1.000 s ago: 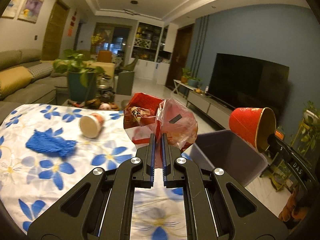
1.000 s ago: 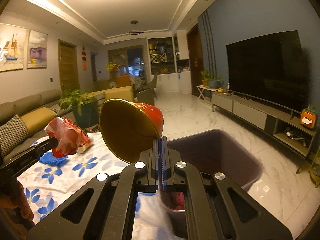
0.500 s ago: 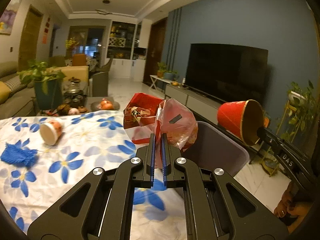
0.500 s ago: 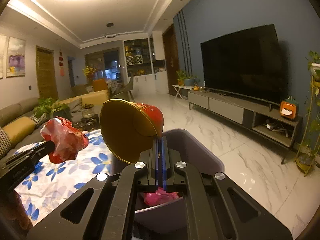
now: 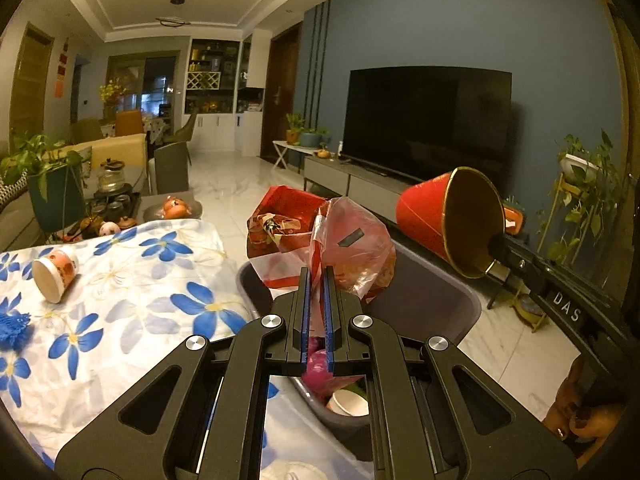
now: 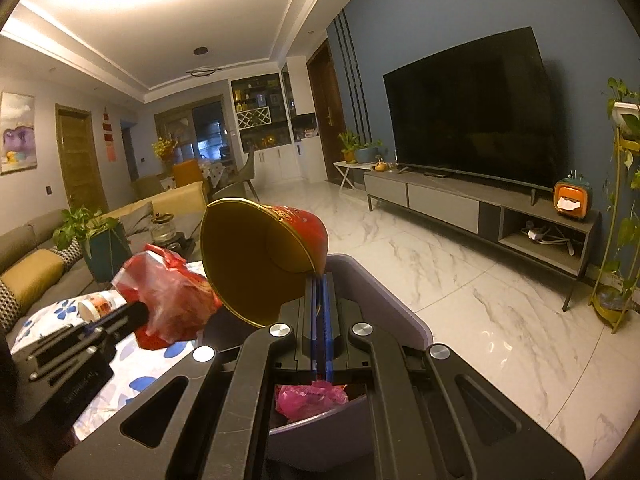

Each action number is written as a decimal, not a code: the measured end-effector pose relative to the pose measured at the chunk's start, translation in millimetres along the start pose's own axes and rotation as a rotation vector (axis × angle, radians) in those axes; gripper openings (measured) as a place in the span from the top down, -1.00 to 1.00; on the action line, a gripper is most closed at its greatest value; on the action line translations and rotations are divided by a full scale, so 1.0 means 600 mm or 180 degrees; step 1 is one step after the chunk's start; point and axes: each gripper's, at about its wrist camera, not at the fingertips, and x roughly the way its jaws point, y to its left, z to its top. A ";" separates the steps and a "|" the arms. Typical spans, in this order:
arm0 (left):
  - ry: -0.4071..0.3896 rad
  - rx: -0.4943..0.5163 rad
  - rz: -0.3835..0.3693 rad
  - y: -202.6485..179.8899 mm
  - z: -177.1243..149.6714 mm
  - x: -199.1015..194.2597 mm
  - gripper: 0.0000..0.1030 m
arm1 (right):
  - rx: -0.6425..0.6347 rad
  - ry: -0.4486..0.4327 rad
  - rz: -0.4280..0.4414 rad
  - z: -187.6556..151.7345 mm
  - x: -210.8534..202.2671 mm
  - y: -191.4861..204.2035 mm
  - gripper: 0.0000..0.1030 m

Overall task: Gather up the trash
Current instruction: 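Open the left tool over the bin while the right tool releases the red-and-white cup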

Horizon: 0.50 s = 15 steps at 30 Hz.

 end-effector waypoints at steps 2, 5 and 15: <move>0.0029 0.0002 -0.0018 -0.002 -0.001 0.011 0.90 | 0.0013 -0.0011 -0.0015 0.000 0.001 -0.003 0.93; 0.0051 0.0018 -0.0029 -0.007 -0.007 0.021 0.90 | 0.0039 -0.0012 -0.0014 0.004 0.003 -0.007 0.93; 0.0105 0.0009 -0.0072 -0.013 -0.009 0.048 0.90 | 0.0050 -0.0008 -0.0017 0.002 0.014 -0.001 0.93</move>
